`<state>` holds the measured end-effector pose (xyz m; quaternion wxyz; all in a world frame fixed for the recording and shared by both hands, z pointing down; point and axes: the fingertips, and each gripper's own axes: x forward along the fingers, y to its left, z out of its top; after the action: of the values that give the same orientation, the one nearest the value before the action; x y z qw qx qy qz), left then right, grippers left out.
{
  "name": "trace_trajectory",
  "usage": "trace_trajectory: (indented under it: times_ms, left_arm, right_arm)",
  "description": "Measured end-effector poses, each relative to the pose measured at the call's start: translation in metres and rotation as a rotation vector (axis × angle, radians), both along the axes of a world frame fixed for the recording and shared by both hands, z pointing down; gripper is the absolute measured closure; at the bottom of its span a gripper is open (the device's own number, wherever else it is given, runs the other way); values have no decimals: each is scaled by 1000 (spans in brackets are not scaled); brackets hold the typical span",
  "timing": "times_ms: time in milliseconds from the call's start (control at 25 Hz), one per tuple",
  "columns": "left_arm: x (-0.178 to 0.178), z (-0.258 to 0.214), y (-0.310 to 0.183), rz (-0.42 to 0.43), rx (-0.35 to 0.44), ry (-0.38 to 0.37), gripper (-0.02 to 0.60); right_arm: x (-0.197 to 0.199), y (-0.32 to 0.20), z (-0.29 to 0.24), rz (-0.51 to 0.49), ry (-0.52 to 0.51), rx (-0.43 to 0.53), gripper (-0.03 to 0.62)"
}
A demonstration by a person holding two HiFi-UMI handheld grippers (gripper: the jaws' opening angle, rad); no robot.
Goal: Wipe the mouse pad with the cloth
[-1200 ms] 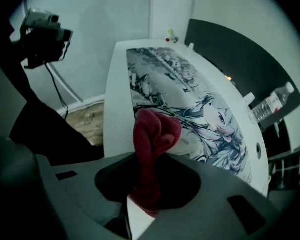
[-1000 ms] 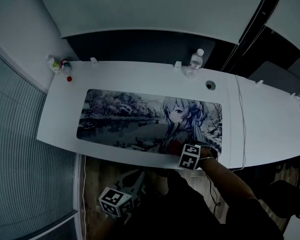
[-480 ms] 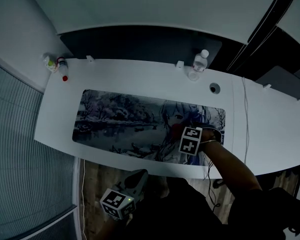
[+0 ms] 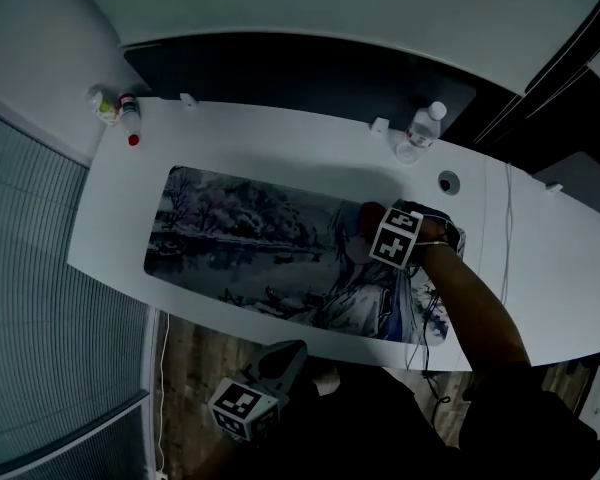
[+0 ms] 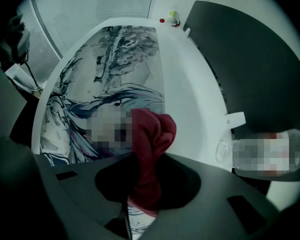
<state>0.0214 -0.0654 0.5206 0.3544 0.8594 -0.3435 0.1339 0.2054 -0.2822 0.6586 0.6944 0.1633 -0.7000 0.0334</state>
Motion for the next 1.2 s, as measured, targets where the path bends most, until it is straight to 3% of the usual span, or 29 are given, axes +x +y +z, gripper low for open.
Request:
trace_trajectory:
  times_ms: [360,800,1200]
  left_arm:
    - [9,-1,-12,-12,12,10,575]
    - [5,-11,-6,-38,45,7,575]
    - [-21,-16,-6,-142,79,-17,575]
  right_arm:
    - [0,-10,1,-5,4,-7,485]
    - [-2,-9,-4,-7,33,55,485]
    - [-75,-35,-25,-66,-37,121,485]
